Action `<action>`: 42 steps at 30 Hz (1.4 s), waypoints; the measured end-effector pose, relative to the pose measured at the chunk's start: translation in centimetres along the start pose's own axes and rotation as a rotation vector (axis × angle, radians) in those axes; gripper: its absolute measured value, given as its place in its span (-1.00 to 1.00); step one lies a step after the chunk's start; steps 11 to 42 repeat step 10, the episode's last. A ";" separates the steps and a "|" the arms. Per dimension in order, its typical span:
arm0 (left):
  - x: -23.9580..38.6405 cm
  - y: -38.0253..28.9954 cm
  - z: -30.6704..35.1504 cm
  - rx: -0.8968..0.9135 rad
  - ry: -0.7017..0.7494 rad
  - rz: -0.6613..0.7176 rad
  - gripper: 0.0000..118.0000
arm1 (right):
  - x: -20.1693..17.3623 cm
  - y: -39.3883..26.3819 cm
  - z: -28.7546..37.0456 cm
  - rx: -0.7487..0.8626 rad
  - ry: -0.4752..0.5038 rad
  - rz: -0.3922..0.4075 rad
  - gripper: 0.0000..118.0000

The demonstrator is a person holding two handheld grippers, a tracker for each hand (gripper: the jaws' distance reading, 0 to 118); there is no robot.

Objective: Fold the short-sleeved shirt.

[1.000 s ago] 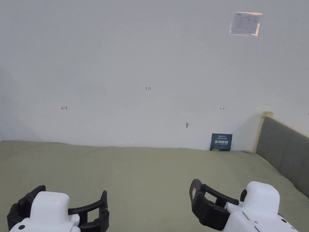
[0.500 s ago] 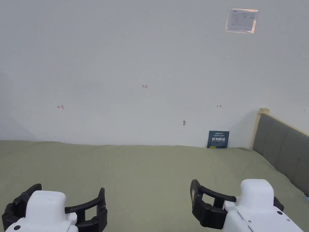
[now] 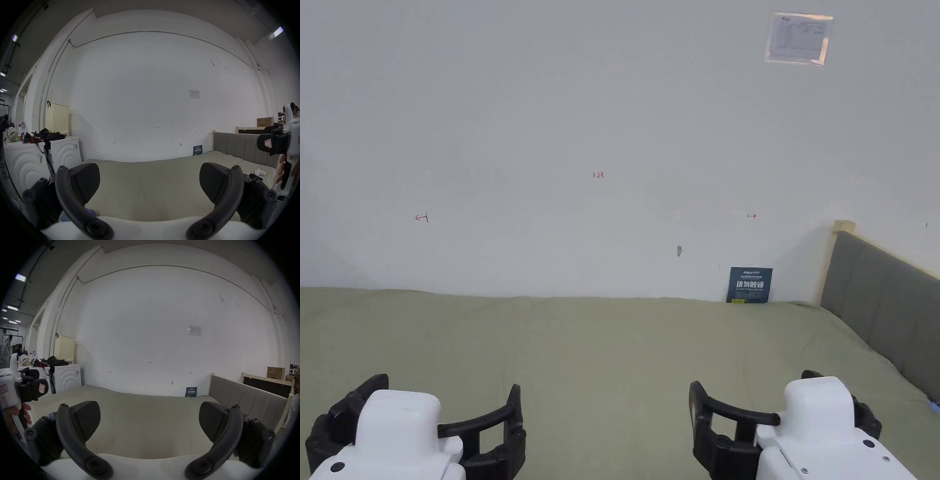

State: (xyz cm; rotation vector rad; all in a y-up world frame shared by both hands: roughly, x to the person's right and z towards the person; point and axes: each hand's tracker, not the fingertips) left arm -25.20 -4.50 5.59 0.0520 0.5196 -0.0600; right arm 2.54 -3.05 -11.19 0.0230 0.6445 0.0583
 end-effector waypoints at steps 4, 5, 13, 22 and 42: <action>0.0 -0.1 0.0 -0.008 -0.007 0.005 1.00 | 0.2 0.0 0.0 0.003 0.006 -0.010 1.00; 0.0 -0.1 0.0 -0.009 -0.009 0.005 1.00 | 0.2 0.0 0.0 0.002 0.003 -0.007 1.00; 0.1 -0.2 0.0 -0.010 -0.007 0.000 1.00 | 0.4 -0.1 0.1 0.002 0.006 -0.017 1.00; 0.1 -0.2 0.0 -0.010 -0.007 0.000 1.00 | 0.4 -0.1 0.1 0.002 0.006 -0.017 1.00; 0.1 -0.2 0.0 -0.010 -0.007 0.000 1.00 | 0.4 -0.1 0.1 0.002 0.006 -0.017 1.00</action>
